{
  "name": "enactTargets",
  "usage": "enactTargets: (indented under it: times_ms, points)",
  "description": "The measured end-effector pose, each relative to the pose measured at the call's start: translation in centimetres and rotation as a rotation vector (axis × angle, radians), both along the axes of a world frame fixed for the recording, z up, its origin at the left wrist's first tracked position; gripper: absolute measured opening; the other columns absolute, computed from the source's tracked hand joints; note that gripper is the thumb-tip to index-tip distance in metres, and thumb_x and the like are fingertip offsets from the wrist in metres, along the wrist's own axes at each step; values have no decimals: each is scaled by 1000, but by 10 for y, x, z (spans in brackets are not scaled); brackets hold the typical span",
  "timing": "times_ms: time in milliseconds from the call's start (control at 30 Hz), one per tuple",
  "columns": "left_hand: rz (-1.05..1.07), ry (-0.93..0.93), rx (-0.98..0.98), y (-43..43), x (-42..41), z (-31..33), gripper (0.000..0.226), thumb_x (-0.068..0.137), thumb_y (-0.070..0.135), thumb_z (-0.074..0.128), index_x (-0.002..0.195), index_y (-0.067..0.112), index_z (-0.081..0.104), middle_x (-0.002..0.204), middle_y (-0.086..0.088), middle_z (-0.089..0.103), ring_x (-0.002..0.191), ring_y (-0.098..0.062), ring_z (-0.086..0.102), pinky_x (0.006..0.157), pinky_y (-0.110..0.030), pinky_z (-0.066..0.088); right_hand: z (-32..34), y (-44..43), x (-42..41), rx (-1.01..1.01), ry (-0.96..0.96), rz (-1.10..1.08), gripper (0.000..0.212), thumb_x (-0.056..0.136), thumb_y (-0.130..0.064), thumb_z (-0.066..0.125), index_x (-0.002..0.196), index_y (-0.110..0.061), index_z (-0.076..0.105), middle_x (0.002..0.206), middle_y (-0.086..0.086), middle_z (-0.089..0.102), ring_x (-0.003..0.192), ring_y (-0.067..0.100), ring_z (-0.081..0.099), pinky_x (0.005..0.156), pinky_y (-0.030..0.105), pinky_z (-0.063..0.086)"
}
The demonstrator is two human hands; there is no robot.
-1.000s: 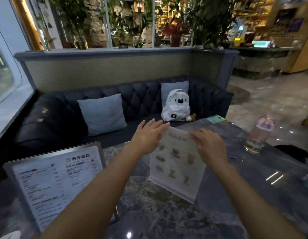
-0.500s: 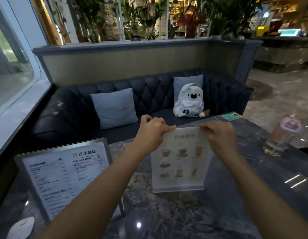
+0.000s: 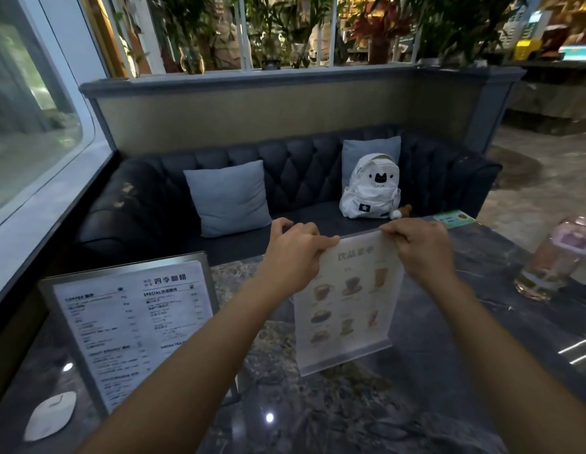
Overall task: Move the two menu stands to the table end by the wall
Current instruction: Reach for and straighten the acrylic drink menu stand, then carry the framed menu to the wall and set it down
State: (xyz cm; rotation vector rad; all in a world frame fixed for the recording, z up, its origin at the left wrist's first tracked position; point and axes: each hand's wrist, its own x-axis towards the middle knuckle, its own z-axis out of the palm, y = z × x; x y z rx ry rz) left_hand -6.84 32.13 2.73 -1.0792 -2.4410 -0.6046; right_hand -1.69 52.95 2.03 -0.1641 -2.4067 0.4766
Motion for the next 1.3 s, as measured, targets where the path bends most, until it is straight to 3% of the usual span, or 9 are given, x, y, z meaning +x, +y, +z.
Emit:
enactTargets:
  times_ms: [133,267,433,700,967,1167,1300]
  points:
    - [-42,-31,-22,-10,3,8,32,89,35,50,118,25,59,103,-3,63,98,-19,53,89,-33,25,6,-5,2,90,-52,-2,15,85,-18,58,96,-14,67,102,6,72,97,25,60,87,38,29]
    - [-13,-75,57,-35,4,18,44,86,49,49,122,25,55,105,-3,63,99,-19,54,88,-37,38,17,-28,2,98,-15,51,30,84,-30,61,111,-17,60,111,5,68,104,23,57,90,37,26]
    - [111,-49,129,-86,1,26,41,86,44,53,120,22,57,106,-6,64,101,-22,55,89,-42,43,30,-80,-8,90,-61,159,41,87,-35,57,121,-13,53,121,9,62,113,27,53,99,45,31]
    - [334,-56,141,-185,3,23,42,86,43,54,122,22,55,108,-8,63,101,-24,55,89,-41,44,31,-171,-33,135,-121,328,43,89,-37,52,125,-13,49,126,7,57,113,25,51,93,37,32]
    - [488,-24,145,-260,-2,8,41,85,42,56,119,19,58,108,-8,63,103,-25,55,89,-38,41,6,-226,-48,89,-221,377,47,90,-37,50,129,-12,44,133,9,52,118,26,48,96,39,35]
    - [546,50,228,-292,-5,-17,42,82,31,64,119,11,58,116,-16,60,109,-29,54,93,-39,39,-24,-241,-52,-170,-344,359,52,88,-38,53,132,-13,39,131,11,53,114,28,53,92,46,46]
    - [580,-242,546,-309,-2,-48,66,82,37,63,137,17,33,138,-12,42,125,-24,40,103,-41,34,-47,-248,-48,-508,-404,407,57,85,-36,58,134,-15,36,123,8,57,104,21,56,89,46,50]
